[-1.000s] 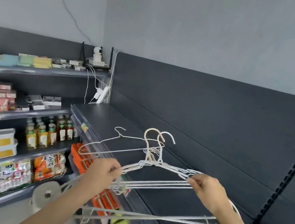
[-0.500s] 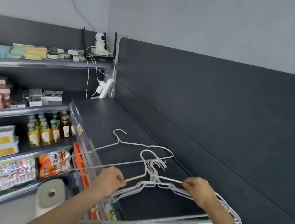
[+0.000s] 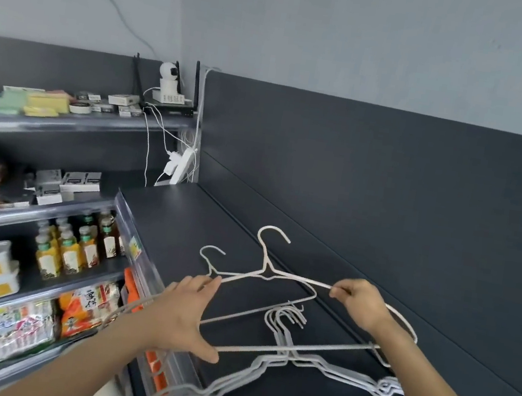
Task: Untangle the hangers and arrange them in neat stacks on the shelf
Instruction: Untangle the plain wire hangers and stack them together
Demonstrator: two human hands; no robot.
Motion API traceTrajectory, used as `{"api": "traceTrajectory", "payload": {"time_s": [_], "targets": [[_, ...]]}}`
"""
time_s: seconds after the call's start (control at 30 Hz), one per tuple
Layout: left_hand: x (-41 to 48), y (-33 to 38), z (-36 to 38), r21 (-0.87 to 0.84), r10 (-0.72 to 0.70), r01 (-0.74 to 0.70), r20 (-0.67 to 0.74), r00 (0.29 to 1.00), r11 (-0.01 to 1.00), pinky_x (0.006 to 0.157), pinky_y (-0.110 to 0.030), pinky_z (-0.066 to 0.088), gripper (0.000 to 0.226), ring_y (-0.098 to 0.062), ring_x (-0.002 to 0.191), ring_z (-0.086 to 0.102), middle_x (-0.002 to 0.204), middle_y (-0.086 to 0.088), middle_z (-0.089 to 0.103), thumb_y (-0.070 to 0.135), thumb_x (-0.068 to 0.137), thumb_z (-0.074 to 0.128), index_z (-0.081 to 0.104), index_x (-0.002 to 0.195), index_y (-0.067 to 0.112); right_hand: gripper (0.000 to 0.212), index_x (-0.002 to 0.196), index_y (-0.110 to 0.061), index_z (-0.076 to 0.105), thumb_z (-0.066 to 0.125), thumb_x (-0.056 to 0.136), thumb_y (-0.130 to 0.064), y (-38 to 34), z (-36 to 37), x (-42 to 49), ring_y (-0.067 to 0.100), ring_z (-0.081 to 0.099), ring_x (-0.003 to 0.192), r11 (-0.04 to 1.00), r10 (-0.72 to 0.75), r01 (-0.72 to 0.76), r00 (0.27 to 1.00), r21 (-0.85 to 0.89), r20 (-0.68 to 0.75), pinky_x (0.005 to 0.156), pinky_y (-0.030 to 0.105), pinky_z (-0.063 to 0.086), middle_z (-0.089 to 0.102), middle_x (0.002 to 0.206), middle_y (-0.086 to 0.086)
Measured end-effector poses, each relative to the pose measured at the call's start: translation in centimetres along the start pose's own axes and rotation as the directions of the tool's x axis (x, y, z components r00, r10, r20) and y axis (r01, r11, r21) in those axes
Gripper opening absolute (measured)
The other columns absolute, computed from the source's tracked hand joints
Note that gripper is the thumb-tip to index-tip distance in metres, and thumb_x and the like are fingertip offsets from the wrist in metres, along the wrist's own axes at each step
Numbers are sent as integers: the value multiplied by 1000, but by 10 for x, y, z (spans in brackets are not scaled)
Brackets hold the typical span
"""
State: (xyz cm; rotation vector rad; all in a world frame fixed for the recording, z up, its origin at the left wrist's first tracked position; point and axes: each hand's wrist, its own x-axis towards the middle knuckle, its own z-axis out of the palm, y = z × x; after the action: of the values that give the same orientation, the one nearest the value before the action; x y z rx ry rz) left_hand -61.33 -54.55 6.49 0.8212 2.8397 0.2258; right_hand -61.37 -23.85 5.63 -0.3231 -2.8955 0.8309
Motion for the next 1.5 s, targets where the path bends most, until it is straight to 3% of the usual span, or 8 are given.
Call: {"api": "traceTrajectory", "payload": {"time_s": [0.07, 0.17, 0.33, 0.57, 0.73, 0.93, 1.33, 1.5], "targets": [[8, -18, 3, -88, -20, 20, -9, 1000, 996, 114, -33, 21, 117, -18, 136, 19, 151, -1, 16, 58, 63, 69, 0, 147, 15, 26, 108, -21, 65, 48, 92, -32, -14, 5, 5, 25, 52, 115, 987, -1, -5, 999, -164, -35, 97, 35, 37, 62, 118, 7], [20, -52, 5, -156, -101, 95, -31, 994, 983, 112, -32, 26, 123, -20, 134, 25, 147, -4, 24, 64, 50, 66, 9, 147, 12, 53, 138, -17, 36, 42, 93, -44, -28, 10, 2, 25, 26, 138, 952, 13, -10, 1000, -307, 5, 113, 42, 20, 27, 150, 7], [40, -94, 19, -198, -268, 259, -18, 963, 945, 111, -35, 29, 124, -27, 135, 28, 147, -12, 28, 67, 51, 65, 13, 146, 8, 53, 136, -9, 38, 51, 91, -34, -20, 31, -28, 24, 41, 129, 982, 107, -104, 994, -156, 8, 109, 36, 31, 40, 142, 10], [67, -101, 47, -113, -271, 279, 86, 959, 953, 114, -36, 25, 118, -28, 139, 22, 152, -13, 20, 67, 60, 67, 13, 145, 7, 52, 134, -11, 43, 57, 88, -31, -2, 48, -71, 23, 51, 121, 962, 255, -255, 967, -99, -10, 103, 31, 38, 47, 136, 10], [82, -68, 47, -31, -55, 52, -117, 992, 998, 113, -38, 26, 78, -25, 135, 32, 145, -8, 35, 56, 80, 55, 30, 141, 16, 49, 133, -12, 43, 53, 90, -31, -1, 51, -99, 22, 47, 125, 954, 259, -267, 963, -140, -72, 104, 30, 35, 48, 137, 9], [72, 15, 46, -1, 267, -273, -214, 940, 962, 104, -33, 33, 47, -25, 123, 44, 134, -5, 50, 35, 90, 49, 44, 134, 18, 47, 135, -15, 38, 45, 92, -34, 0, 39, -147, 22, 46, 123, 905, 275, -301, 953, -299, -127, 104, 33, 35, 47, 133, 4], [10, 195, 90, -76, 615, -622, -96, 783, 779, 96, -34, 40, 34, -24, 116, 51, 116, -2, 62, 34, 89, 51, 58, 117, 15, 51, 137, -15, 34, 43, 92, -36, 65, -27, -334, 25, 42, 125, 761, 498, -576, 814, -298, -300, 103, 34, 32, 45, 136, 5], [-56, 280, 115, -101, 702, -702, -50, 711, 704, 104, -30, 34, 42, -17, 125, 43, 132, 2, 53, 34, 93, 46, 46, 132, 19, 49, 135, -16, 38, 47, 91, -34, 96, -50, -444, 26, 47, 121, 714, 587, -673, 725, -193, -360, 101, 35, 36, 48, 133, 5]]}}
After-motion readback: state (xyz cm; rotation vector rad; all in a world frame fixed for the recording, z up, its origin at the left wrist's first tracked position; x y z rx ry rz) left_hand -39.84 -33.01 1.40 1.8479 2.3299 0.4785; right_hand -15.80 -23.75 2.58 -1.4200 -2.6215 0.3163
